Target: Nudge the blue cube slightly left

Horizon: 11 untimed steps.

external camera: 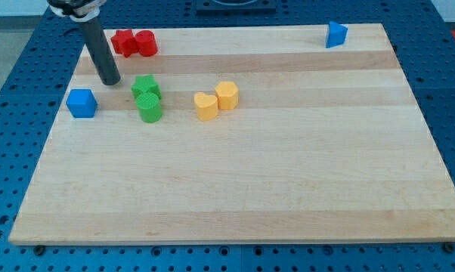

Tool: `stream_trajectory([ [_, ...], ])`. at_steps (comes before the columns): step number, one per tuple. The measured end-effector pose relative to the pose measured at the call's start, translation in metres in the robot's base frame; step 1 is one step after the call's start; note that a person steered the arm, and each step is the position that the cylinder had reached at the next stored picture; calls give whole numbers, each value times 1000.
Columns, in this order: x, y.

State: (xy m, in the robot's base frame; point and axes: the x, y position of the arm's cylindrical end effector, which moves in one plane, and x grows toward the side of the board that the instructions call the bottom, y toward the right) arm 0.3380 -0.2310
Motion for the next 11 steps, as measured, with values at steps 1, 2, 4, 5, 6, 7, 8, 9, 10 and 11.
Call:
stream_trajectory([
  [1,0,-3],
  [2,9,-3],
  [4,18,-3],
  [5,18,-3],
  [6,19,-3],
  [7,22,-1],
  [8,26,0],
  [9,34,1],
  [10,47,1],
  [11,54,2],
])
